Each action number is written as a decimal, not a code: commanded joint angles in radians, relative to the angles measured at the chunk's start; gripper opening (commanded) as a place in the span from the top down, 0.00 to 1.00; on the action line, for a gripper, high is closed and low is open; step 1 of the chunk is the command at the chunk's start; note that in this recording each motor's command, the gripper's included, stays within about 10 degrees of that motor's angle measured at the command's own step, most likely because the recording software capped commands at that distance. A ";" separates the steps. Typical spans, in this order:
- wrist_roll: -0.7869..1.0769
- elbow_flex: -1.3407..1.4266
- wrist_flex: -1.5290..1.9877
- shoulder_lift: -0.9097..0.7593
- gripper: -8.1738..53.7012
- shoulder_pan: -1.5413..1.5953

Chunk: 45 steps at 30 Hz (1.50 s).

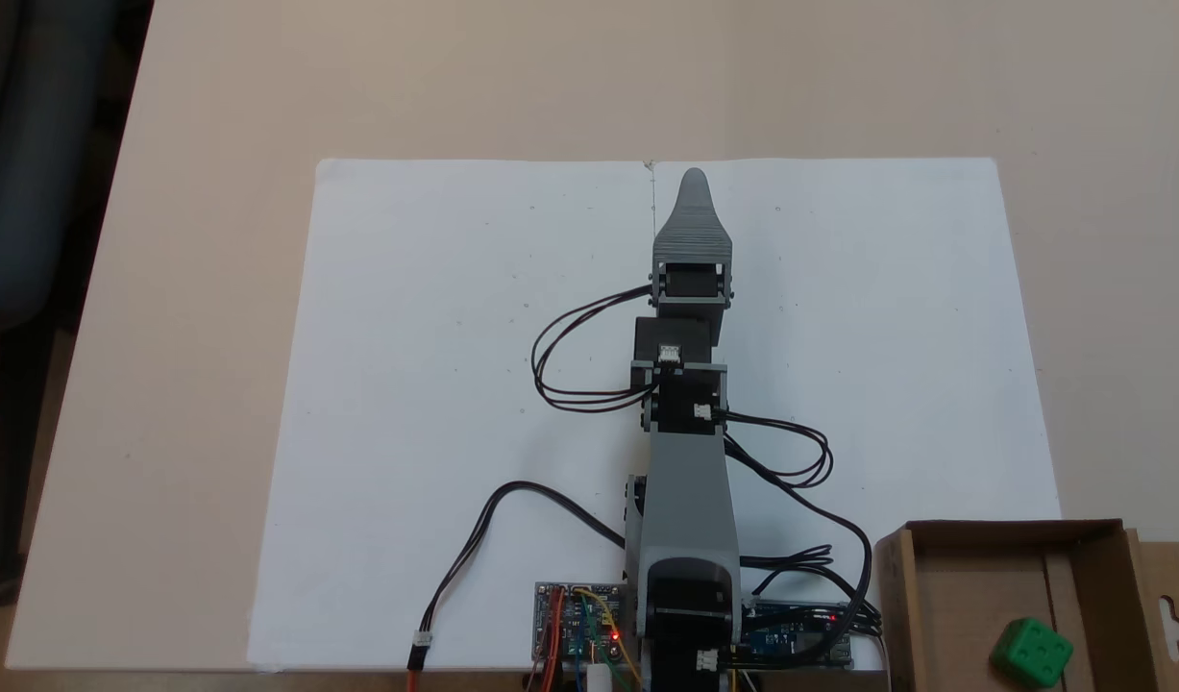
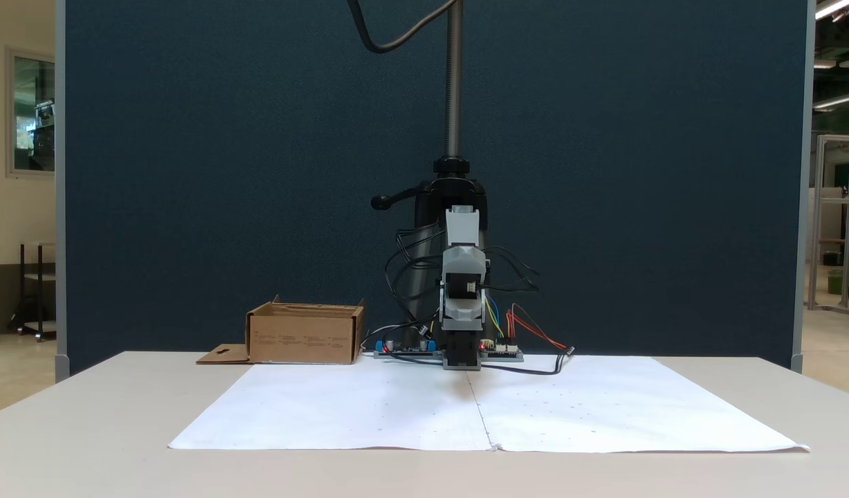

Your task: Grasp a green dice and put it in the bin.

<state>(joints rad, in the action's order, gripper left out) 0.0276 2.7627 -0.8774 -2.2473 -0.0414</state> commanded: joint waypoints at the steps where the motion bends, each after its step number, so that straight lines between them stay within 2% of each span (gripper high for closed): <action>1: 0.048 0.023 -0.167 -0.084 0.18 0.002; 10: 0.048 0.253 -0.446 -0.124 0.18 0.000; 23: 0.041 0.367 -0.830 -0.126 0.16 0.000; 45: 0.044 0.368 -0.842 -0.123 0.14 0.092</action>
<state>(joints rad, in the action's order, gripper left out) 0.0291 3.0649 -1.6199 -2.2565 0.0261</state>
